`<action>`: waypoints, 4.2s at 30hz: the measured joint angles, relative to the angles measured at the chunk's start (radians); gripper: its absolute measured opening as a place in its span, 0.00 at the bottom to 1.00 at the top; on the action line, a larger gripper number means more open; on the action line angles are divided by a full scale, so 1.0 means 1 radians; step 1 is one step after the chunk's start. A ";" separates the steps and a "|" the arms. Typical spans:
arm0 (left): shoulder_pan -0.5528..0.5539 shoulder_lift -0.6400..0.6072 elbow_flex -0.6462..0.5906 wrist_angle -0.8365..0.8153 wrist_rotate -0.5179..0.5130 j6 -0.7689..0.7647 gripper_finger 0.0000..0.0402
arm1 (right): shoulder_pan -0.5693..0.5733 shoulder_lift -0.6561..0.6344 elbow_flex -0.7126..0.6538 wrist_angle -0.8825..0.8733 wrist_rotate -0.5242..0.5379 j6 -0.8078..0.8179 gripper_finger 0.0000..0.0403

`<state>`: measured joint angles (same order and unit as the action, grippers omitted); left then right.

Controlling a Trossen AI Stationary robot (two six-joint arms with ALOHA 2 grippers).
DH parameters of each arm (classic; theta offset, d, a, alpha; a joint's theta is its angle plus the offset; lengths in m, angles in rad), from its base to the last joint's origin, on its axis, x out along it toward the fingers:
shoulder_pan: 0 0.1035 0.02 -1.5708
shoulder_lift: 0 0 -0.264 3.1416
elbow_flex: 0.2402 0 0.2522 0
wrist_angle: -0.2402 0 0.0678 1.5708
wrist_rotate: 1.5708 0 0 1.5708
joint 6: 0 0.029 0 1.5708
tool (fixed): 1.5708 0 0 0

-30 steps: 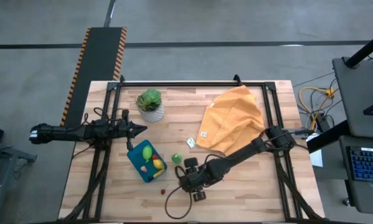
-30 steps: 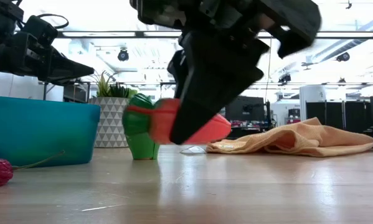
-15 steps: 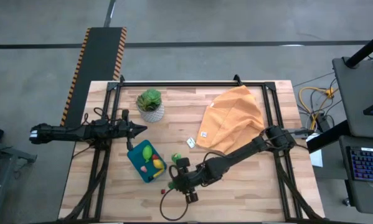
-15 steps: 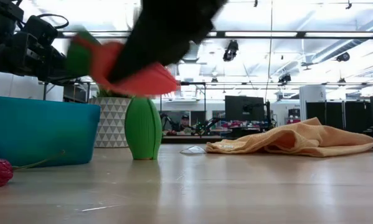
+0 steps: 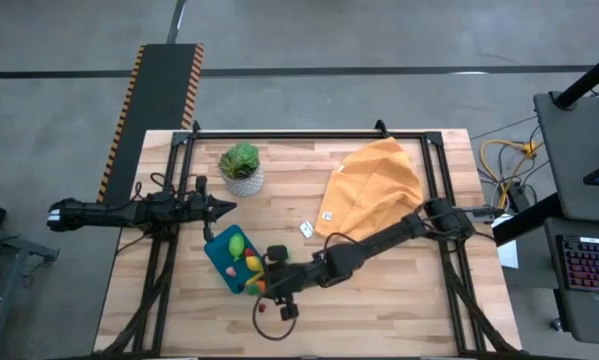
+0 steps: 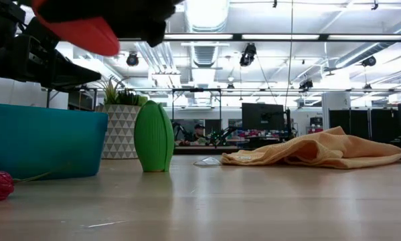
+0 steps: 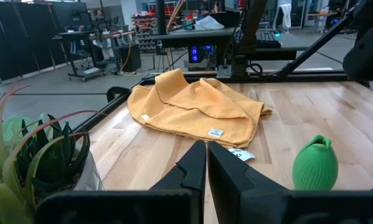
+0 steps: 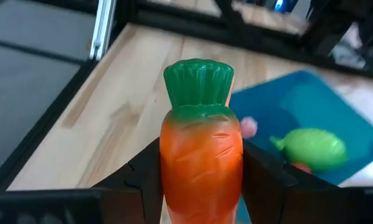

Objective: Pick and placing Produce into tupperware
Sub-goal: Put the orange carrot into the blue bin, then put the red cherry into the blue bin

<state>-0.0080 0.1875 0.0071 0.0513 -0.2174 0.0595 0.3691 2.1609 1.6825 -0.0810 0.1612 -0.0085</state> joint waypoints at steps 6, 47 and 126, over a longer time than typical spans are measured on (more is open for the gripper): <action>0.000 0.000 0.000 0.000 0.000 0.000 0.00 | -0.032 0.000 -0.003 0.071 -0.019 -0.037 0.41; 0.000 0.000 0.000 0.000 0.000 0.001 0.00 | -0.118 0.343 0.334 0.089 -0.052 -0.042 0.41; 0.000 0.000 0.000 0.000 0.000 0.001 0.00 | -0.019 0.330 0.517 -0.262 -0.067 -0.090 0.51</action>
<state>-0.0079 0.1871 0.0072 0.0512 -0.2173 0.0601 0.3500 2.4908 2.1998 -0.3434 0.0944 -0.0984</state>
